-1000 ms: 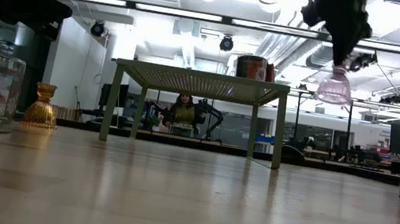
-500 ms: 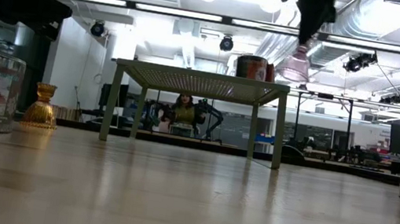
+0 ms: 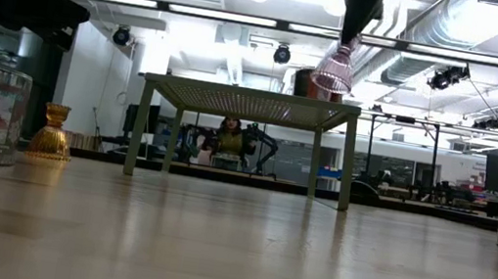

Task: Pick & Place candle stick holders
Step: Put the top pink glass candle holder on the shelf

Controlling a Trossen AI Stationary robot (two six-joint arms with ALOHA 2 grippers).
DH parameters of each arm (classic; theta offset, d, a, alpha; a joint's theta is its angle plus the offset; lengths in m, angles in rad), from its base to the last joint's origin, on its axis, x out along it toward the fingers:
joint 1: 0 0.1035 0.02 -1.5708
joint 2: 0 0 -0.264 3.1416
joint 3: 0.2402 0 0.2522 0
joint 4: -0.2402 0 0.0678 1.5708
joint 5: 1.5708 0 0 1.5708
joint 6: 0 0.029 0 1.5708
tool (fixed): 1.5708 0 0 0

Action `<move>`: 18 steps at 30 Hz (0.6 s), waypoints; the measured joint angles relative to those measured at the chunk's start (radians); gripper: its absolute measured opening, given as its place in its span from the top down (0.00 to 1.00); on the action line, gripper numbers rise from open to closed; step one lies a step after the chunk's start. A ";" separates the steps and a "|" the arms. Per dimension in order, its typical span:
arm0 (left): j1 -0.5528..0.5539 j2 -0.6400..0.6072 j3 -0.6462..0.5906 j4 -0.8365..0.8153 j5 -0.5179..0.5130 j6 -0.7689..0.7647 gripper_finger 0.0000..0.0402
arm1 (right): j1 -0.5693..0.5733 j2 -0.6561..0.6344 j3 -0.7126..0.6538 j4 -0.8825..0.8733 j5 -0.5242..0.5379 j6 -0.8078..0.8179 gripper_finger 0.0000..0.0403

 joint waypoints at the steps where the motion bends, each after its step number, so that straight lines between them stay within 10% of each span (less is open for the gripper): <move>1: 0.000 0.000 0.000 0.000 0.000 0.000 1.00 | 0.000 0.000 -0.001 0.008 -0.001 -0.012 0.93; 18: 0.000 0.000 0.000 0.000 0.000 0.000 1.00 | 0.042 -0.003 -0.004 0.039 0.038 -0.242 0.93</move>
